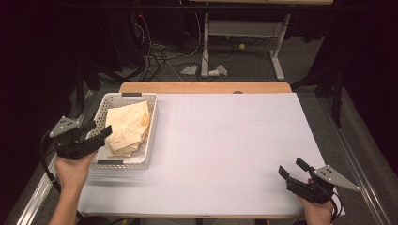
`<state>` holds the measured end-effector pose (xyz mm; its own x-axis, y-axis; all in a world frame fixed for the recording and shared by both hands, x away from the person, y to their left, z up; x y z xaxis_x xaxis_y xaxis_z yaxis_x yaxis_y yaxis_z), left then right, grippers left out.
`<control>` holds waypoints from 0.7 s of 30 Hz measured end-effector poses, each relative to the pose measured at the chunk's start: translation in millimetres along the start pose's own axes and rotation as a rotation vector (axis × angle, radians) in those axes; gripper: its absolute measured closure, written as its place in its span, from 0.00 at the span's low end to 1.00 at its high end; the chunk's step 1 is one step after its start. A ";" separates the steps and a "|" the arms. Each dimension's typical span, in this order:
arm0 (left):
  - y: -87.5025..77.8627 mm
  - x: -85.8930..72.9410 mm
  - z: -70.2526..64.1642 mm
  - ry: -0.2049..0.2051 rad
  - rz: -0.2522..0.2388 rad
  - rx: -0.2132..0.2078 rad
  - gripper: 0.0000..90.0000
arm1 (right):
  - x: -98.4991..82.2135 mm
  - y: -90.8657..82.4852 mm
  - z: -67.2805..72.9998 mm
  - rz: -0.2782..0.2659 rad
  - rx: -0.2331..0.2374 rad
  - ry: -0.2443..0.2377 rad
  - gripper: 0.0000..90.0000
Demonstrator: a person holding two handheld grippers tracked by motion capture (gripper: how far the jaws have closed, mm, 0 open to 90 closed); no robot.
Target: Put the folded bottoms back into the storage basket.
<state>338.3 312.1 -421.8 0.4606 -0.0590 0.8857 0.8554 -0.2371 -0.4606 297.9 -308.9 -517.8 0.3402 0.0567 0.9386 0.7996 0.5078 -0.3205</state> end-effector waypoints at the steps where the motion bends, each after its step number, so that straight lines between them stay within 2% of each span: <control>1: -0.9 -0.5 -0.5 -0.002 -0.003 -0.004 0.38 | 0.0 0.1 -0.1 0.000 0.000 -0.001 0.27; 10: -9.8 -3.5 -3.8 -0.003 -0.024 -0.017 0.37 | -0.1 -0.2 0.2 0.000 0.001 0.000 0.27; 21: -20.9 -10.4 -1.7 -0.008 -0.038 -0.010 0.37 | -0.3 0.0 0.1 0.003 -0.002 -0.002 0.27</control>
<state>315.3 315.9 -421.4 0.4294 -0.0418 0.9021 0.8701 -0.2485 -0.4257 297.8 -308.9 -518.1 0.3411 0.0601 0.9381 0.7995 0.5063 -0.3231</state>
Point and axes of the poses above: each handheld gripper's, and its own axes: y roughly forward along the jaws, x roughly out of its top, z roughly to its left, the point moved 3 cm from there along y, roughly forward along the jaws, and after that the axes turned 6 degrees about x, right-handed, at the moved point
